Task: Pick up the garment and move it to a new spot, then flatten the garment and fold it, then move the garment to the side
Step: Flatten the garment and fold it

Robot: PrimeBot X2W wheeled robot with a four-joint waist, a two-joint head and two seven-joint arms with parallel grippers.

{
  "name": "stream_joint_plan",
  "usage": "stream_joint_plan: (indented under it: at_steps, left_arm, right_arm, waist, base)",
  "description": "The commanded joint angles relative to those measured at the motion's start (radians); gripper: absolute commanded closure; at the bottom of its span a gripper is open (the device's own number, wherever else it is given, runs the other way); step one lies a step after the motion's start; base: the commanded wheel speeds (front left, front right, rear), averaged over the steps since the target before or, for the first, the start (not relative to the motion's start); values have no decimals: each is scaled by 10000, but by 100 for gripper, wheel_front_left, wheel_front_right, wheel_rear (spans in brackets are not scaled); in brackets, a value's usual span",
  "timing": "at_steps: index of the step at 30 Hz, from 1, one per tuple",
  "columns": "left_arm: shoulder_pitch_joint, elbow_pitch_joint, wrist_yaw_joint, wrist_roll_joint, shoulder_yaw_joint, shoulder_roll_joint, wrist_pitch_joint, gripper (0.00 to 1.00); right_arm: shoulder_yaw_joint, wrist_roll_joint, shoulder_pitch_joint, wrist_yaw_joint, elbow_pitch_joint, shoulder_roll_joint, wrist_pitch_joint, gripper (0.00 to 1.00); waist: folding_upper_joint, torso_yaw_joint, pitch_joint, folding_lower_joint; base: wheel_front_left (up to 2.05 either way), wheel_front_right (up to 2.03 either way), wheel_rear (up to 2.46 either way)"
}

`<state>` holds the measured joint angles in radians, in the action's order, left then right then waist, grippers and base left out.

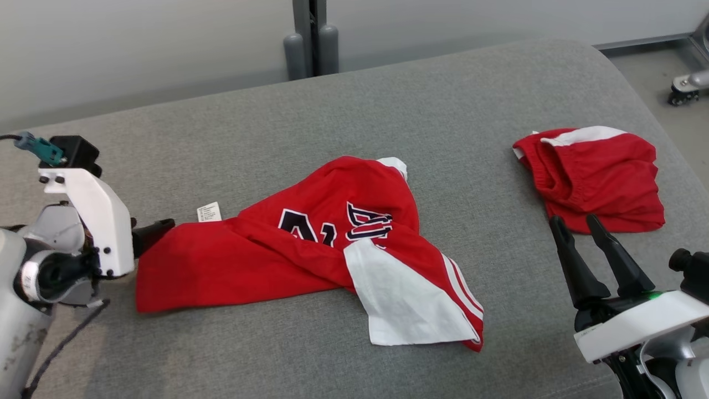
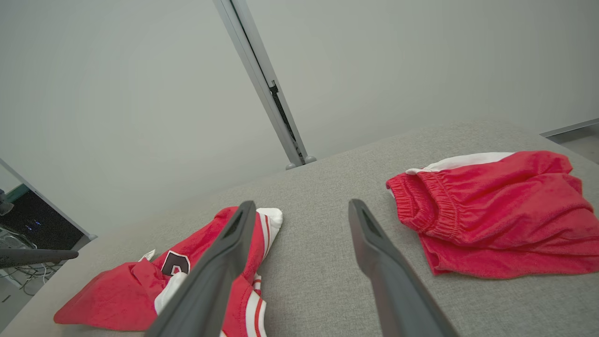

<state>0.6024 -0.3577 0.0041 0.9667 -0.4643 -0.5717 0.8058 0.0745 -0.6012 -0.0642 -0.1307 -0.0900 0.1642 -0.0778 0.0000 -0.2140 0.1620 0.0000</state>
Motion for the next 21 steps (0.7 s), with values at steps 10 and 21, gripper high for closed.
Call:
stream_joint_plan:
  at_steps: [10,21]
  left_arm:
    - [1128,-1053,210,-8,-343,-390,1627,0]
    - [1328,-1880,128,-85,-779,-450,2475,0]
  right_arm:
    - [542,-361,-629,-3,562,125,566,0]
    - [865,-570,-930,-3,987,199,911,0]
  waist:
    - [0,-773,743,0]
    - [0,-1016,1026,0]
  base:
    - [0,0,0]
    - [0,0,0]
